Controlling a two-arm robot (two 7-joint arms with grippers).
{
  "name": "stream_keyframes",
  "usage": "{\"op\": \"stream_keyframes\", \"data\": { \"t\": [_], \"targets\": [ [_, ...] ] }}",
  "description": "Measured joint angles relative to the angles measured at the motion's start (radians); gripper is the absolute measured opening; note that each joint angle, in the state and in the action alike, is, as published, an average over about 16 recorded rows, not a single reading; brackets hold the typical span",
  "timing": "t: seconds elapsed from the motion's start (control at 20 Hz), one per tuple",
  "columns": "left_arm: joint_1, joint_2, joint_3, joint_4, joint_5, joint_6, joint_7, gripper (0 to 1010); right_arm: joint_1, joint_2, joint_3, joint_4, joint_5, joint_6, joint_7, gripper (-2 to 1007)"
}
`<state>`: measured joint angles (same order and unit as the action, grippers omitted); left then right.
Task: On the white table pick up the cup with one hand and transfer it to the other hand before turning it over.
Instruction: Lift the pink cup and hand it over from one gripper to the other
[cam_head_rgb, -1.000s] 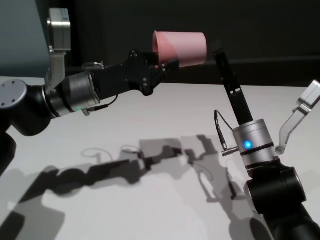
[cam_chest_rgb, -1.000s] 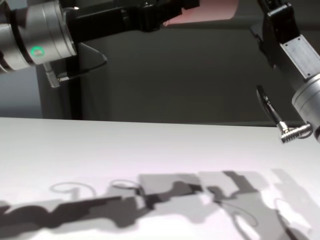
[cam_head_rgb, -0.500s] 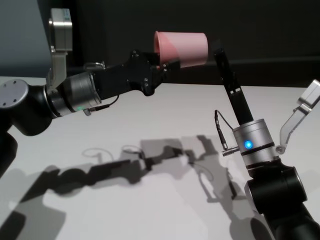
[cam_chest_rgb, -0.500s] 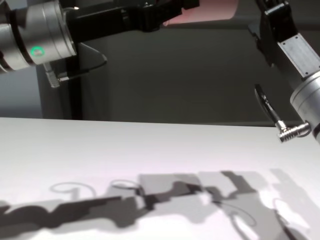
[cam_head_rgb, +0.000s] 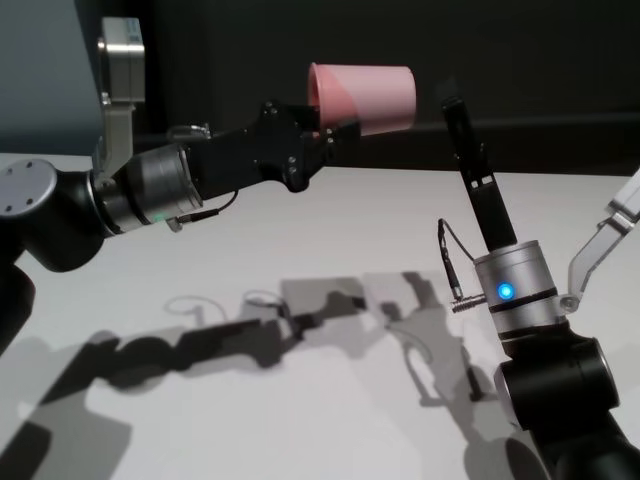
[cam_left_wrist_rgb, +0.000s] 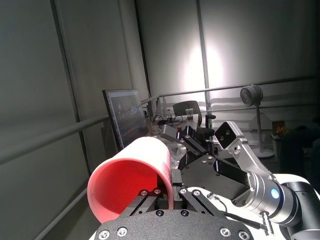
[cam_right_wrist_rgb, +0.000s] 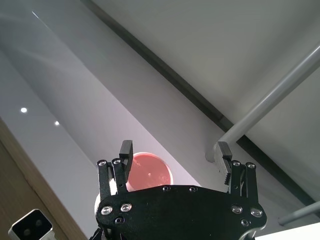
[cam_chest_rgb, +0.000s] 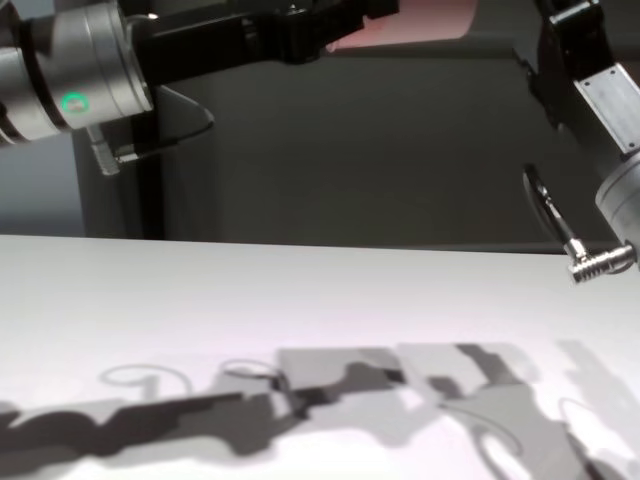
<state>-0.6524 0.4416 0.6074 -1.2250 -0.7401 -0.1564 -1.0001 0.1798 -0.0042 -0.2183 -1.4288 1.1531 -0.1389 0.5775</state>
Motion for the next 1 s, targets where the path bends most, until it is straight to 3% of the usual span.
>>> {"op": "stream_keyframes", "data": {
  "t": [0.45, 1.0],
  "targets": [
    [0.0, 0.0, 0.0, 0.0, 0.0, 0.0, 0.0, 48, 0.001, 0.003, -0.006, 0.01, 0.057, -0.003, 0.038, 1002],
    [0.0, 0.0, 0.0, 0.0, 0.0, 0.0, 0.0, 48, 0.025, -0.003, -0.037, 0.045, 0.116, 0.013, 0.064, 1002]
  ]
}}
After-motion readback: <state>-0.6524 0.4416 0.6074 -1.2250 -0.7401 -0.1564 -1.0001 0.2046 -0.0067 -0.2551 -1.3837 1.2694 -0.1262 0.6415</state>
